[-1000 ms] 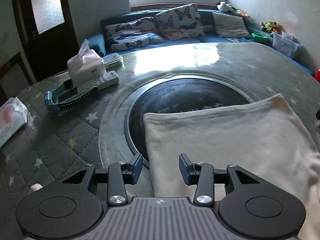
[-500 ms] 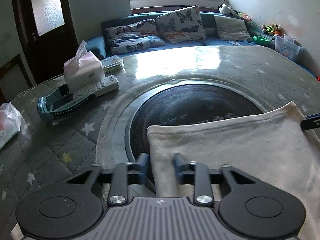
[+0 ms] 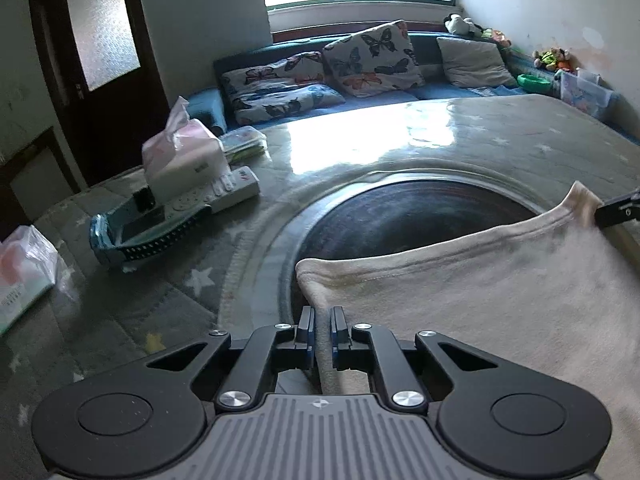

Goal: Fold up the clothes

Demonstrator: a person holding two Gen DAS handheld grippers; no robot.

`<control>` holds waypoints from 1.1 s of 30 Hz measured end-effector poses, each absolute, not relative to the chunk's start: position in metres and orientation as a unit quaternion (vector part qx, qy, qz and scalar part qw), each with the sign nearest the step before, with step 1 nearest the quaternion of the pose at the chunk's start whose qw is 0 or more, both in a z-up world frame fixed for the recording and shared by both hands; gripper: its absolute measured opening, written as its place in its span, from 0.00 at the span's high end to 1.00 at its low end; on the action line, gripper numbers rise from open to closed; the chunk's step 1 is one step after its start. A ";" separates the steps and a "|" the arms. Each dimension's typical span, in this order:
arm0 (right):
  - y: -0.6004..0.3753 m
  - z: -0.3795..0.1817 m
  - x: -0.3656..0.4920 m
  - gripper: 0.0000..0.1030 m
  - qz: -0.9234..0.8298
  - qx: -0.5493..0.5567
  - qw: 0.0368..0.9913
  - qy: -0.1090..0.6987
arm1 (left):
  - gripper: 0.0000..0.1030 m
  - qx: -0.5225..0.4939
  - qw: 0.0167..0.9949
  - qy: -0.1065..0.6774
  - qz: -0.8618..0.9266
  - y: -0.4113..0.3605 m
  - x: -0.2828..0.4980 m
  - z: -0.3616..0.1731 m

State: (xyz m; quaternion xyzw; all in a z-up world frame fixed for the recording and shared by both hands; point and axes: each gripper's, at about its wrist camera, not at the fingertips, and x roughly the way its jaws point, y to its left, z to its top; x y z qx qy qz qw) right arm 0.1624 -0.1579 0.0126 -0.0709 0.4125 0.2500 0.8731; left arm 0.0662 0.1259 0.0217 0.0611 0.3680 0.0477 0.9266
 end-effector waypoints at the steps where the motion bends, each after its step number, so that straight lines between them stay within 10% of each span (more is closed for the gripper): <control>1: -0.152 0.012 0.166 0.96 0.251 -0.075 0.873 0.412 | 0.92 0.061 0.926 0.368 0.050 0.128 0.068 0.022; 18: -0.157 0.027 0.176 0.89 0.251 -0.090 0.874 0.406 | 0.88 0.028 0.928 0.368 0.051 0.129 0.052 0.039; 33: -0.302 0.049 0.102 0.79 0.138 -0.027 0.909 0.392 | 0.54 0.021 0.924 0.369 -0.095 0.027 -0.051 0.041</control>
